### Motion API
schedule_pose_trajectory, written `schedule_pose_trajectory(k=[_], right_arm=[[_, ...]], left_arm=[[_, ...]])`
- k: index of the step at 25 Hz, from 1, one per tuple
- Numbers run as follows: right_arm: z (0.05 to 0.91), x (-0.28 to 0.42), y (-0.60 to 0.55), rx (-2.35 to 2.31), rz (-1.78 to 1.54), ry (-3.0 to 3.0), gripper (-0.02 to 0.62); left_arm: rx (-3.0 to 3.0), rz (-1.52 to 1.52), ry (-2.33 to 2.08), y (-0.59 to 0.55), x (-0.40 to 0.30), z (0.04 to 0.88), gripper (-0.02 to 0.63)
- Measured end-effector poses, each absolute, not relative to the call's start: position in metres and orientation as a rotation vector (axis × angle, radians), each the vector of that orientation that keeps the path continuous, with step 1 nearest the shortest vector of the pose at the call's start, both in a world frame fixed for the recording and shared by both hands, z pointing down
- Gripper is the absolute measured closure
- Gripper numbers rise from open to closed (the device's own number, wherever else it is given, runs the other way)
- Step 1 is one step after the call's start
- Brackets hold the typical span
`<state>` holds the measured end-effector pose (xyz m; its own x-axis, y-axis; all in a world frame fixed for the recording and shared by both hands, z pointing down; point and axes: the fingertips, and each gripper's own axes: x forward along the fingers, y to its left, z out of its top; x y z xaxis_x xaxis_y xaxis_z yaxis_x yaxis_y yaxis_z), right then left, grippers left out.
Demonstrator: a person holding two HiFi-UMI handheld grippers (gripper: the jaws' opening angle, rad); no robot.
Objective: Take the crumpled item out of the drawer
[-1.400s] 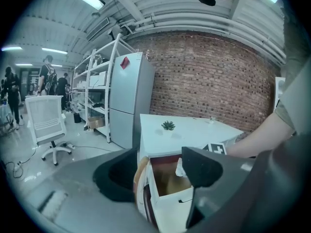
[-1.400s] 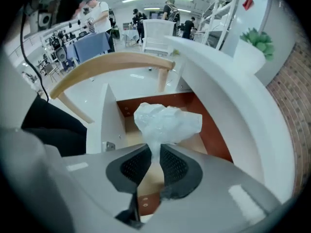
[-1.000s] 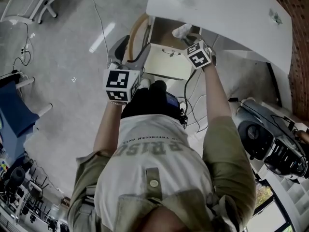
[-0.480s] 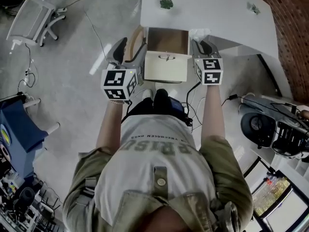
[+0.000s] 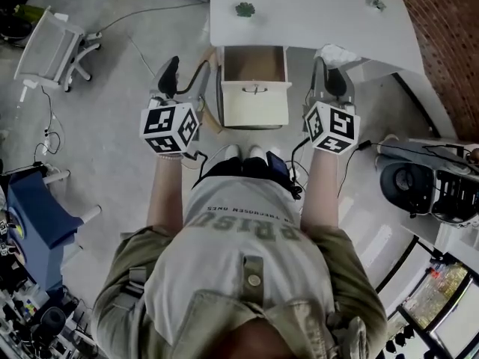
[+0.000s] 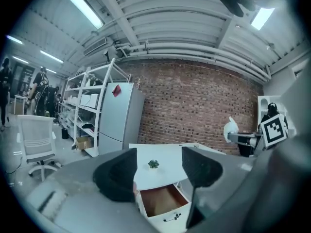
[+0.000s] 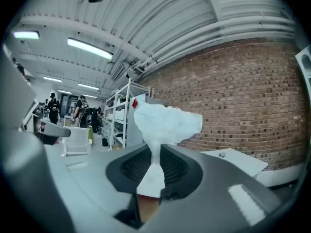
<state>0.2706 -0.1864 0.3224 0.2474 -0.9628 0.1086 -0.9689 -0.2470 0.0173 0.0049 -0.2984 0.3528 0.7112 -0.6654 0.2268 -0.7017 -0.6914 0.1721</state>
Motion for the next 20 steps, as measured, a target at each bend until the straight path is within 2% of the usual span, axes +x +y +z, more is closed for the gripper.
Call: schedule_pose_trajectory(k=[8,20], right_arm=[[0.272,0.266,-0.123,2.546,-0.073,-1.867,0.537],[0.254,0.273,-0.016,2.548,-0.166,-1.898,0.535]], left_arm=[[2.705,0.156,-1.144,-0.269,-0.010,0.322,0.304],[2.779,0.131,-1.179,-0.155,0.008,0.299,0.304]])
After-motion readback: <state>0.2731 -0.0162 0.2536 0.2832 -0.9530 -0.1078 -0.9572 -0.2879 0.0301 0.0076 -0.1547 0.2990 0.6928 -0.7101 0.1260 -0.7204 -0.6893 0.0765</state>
